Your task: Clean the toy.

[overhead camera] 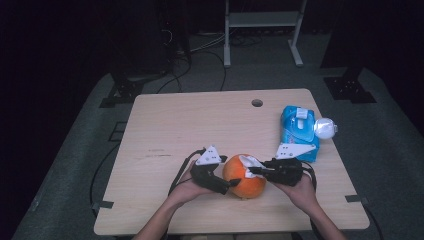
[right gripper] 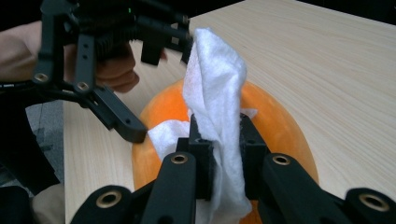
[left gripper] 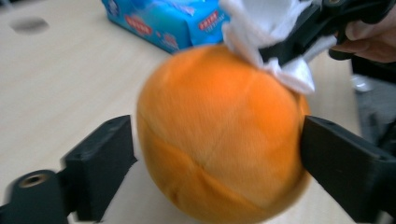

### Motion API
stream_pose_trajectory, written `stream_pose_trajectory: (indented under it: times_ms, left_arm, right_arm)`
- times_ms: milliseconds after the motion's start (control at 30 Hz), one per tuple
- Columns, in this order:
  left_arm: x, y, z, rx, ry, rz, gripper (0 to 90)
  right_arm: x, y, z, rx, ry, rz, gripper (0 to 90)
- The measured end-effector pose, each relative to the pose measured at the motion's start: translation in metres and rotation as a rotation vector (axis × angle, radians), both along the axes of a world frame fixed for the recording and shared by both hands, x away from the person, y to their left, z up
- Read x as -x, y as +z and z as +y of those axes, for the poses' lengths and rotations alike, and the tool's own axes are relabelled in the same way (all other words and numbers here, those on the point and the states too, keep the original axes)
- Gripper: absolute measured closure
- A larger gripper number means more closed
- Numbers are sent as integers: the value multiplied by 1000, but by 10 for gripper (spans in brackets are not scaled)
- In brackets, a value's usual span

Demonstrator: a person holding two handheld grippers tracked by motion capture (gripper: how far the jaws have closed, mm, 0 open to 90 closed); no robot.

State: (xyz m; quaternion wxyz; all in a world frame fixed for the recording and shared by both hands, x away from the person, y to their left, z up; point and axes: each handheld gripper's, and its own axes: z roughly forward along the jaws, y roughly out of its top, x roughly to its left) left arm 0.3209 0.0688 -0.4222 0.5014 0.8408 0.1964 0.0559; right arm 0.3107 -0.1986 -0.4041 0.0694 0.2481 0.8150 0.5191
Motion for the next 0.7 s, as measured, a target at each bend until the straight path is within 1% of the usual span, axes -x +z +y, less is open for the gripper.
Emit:
stream_pose_trajectory:
  times_ms: [33, 67, 100, 133, 167, 233, 267, 300, 367, 433, 467, 500, 533, 600, 633, 667, 700]
  left_arm:
    - [2, -1, -2, -10, 3, -28, 191]
    - [4, 0, -4, -25, 1, -44, 219]
    - [5, 2, -5, -31, -2, -50, 228]
    - [6, 4, -7, -39, -1, -68, 233]
    - [8, 4, -9, -43, -6, -80, 235]
    - [12, 6, -13, -55, -16, -105, 235]
    - [14, 7, -15, -69, -26, -127, 234]
    - [17, 8, -16, -82, -33, -150, 235]
    - [18, 8, -17, -88, -37, -162, 235]
    - [18, 7, -15, -72, -40, -159, 234]
    - [16, 7, -14, -58, -33, -143, 225]
    - [14, 6, -12, -46, -25, -131, 197]
    - [12, 6, -11, -29, -10, -110, 174]
    - [6, 3, -11, -7, 8, -40, 134]
    - [5, 1, -11, 8, 3, -17, 150]
    - [6, 0, -11, 14, 2, -19, 190]
    - [7, 0, -12, 8, 3, -37, 215]
  right_arm:
    - [0, 0, 0, 3, -3, 2, 793]
    - [0, 1, 1, 6, -6, -2, 793]
    - [1, 3, 1, 10, -9, -11, 793]
    - [3, 5, 2, 10, -11, -18, 794]
    - [6, 8, 5, 13, -8, -36, 794]
    - [11, 11, 10, 12, 9, -53, 794]
    - [13, 13, 13, 5, 25, -60, 794]
    - [15, 14, 15, 8, 37, -66, 794]
    - [16, 15, 17, 20, 41, -75, 794]
    - [14, 15, 14, 16, 36, -67, 794]
    - [12, 15, 12, 17, 28, -64, 794]
    - [11, 15, 8, 23, 15, -64, 794]
    - [10, 14, 6, 27, 7, -63, 795]
    - [8, 13, 1, 23, -9, -55, 794]
    - [7, 13, 0, 16, -13, -49, 794]
    - [7, 13, 0, 18, -15, -48, 794]
    - [7, 14, 1, 20, -17, -52, 794]
